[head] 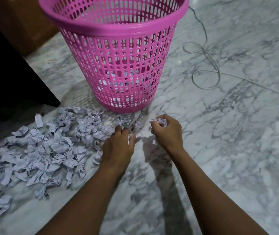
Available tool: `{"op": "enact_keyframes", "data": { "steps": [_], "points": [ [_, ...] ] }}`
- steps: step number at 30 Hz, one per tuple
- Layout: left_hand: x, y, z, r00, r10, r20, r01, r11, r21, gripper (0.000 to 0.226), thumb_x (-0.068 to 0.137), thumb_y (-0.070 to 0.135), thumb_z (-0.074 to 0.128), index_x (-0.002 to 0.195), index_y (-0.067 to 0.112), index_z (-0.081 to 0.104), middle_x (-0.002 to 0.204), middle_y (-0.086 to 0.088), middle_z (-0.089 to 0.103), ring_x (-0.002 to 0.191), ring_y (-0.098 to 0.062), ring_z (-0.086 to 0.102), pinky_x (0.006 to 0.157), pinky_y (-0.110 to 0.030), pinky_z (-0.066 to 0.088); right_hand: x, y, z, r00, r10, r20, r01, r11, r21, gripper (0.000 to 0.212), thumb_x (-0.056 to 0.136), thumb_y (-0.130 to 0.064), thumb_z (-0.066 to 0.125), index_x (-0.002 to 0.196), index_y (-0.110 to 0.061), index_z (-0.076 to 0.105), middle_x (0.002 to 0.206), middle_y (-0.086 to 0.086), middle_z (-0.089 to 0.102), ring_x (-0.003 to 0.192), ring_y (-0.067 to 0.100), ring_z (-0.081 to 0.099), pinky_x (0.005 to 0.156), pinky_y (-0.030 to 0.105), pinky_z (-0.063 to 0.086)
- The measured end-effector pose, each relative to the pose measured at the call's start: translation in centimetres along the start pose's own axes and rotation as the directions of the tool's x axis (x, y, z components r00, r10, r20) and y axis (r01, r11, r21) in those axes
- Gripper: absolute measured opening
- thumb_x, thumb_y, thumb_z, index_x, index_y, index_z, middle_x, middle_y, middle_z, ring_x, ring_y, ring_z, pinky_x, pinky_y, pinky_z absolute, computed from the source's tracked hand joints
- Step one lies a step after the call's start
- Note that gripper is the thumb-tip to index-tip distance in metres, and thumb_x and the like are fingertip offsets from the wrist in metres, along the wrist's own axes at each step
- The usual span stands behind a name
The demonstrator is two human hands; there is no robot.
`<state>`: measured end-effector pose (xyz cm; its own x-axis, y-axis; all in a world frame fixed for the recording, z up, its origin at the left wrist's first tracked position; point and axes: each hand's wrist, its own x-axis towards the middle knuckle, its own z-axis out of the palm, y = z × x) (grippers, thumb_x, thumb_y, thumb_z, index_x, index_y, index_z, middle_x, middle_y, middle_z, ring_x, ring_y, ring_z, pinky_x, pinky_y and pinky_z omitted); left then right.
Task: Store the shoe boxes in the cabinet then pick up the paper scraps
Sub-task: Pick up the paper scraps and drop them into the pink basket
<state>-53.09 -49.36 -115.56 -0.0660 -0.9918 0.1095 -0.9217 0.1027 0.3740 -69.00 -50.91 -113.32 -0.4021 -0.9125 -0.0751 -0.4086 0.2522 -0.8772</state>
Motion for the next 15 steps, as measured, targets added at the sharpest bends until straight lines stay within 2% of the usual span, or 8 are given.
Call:
{"op": "enact_keyframes", "data": {
  "steps": [2, 4, 6, 8, 10, 12, 15],
  "points": [
    [0.0, 0.0, 1.1, 0.998, 0.04, 0.046, -0.041, 0.999, 0.029, 0.039, 0.098, 0.043, 0.043, 0.132, 0.026, 0.051, 0.127, -0.005, 0.054, 0.096, -0.027, 0.066, 0.074, -0.038, 0.055, 1.3, -0.1, 0.2, 0.998, 0.006, 0.056, -0.002, 0.997, -0.073, 0.012, 0.075, -0.029, 0.064, 0.069, -0.019, 0.063, 0.066, -0.004, 0.068, 0.065, 0.016, 0.065, 0.063, 0.034, 0.054],
    [-0.4, -0.4, 2.2, 0.992, 0.095, 0.085, -0.105, 0.987, 0.122, 0.044, 0.096, 0.044, 0.047, 0.138, 0.031, 0.047, 0.13, -0.006, 0.054, 0.09, -0.029, 0.067, 0.066, -0.038, 0.056, 2.2, -0.2, 0.7, 0.995, -0.012, 0.102, 0.029, 0.986, -0.165, 0.012, 0.076, -0.032, 0.063, 0.076, -0.02, 0.064, 0.072, -0.005, 0.068, 0.07, 0.017, 0.064, 0.068, 0.035, 0.054],
    [-0.9, -0.6, 2.8, 0.984, 0.151, 0.094, -0.169, 0.959, 0.228, 0.039, 0.093, 0.044, 0.052, 0.129, 0.03, 0.055, 0.121, -0.007, 0.058, 0.081, -0.03, 0.065, 0.058, -0.036, 0.053, 3.0, -0.4, 1.3, 0.987, -0.063, 0.147, 0.097, 0.966, -0.238, 0.013, 0.079, -0.034, 0.061, 0.081, -0.021, 0.062, 0.075, -0.005, 0.067, 0.073, 0.019, 0.063, 0.067, 0.034, 0.051],
    [-1.4, -0.7, 3.0, 0.981, 0.178, 0.073, -0.191, 0.947, 0.26, 0.028, 0.088, 0.043, 0.056, 0.109, 0.026, 0.063, 0.108, -0.005, 0.059, 0.076, -0.028, 0.062, 0.056, -0.035, 0.048, 3.6, -0.8, 2.0, 0.97, -0.114, 0.215, 0.178, 0.935, -0.307, 0.011, 0.082, -0.034, 0.06, 0.089, -0.025, 0.061, 0.083, -0.006, 0.068, 0.077, 0.02, 0.063, 0.062, 0.031, 0.044],
    [-1.8, -0.8, 3.2, 0.98, 0.197, 0.036, -0.2, 0.945, 0.257, 0.023, 0.085, 0.042, 0.057, 0.096, 0.024, 0.063, 0.1, -0.004, 0.058, 0.073, -0.026, 0.06, 0.055, -0.035, 0.044, 4.1, -1.2, 2.8, 0.944, -0.124, 0.307, 0.243, 0.888, -0.391, 0.018, 0.086, -0.033, 0.06, 0.103, -0.029, 0.064, 0.096, 0.0, 0.069, 0.083, 0.023, 0.062, 0.063, 0.029, 0.038],
    [-1.9, -0.9, 3.5, 0.979, 0.206, -0.008, -0.198, 0.953, 0.231, 0.02, 0.083, 0.041, 0.06, 0.09, 0.022, 0.063, 0.097, -0.005, 0.06, 0.072, -0.027, 0.059, 0.054, -0.035, 0.044, 4.2, -1.4, 3.6, 0.914, -0.13, 0.384, 0.312, 0.829, -0.464, 0.026, 0.089, -0.033, 0.058, 0.114, -0.031, 0.063, 0.106, 0.006, 0.07, 0.091, 0.028, 0.064, 0.066, 0.03, 0.039],
    [-2.0, -1.0, 3.8, 0.975, 0.211, -0.066, -0.197, 0.965, 0.176, 0.019, 0.084, 0.038, 0.06, 0.081, 0.02, 0.063, 0.092, -0.006, 0.061, 0.07, -0.027, 0.058, 0.054, -0.036, 0.045, 3.9, -1.1, 4.7, 0.888, -0.13, 0.442, 0.36, 0.794, -0.489, 0.027, 0.091, -0.037, 0.056, 0.117, -0.032, 0.062, 0.11, 0.009, 0.07, 0.094, 0.03, 0.065, 0.067, 0.03, 0.043]
  ]
}}
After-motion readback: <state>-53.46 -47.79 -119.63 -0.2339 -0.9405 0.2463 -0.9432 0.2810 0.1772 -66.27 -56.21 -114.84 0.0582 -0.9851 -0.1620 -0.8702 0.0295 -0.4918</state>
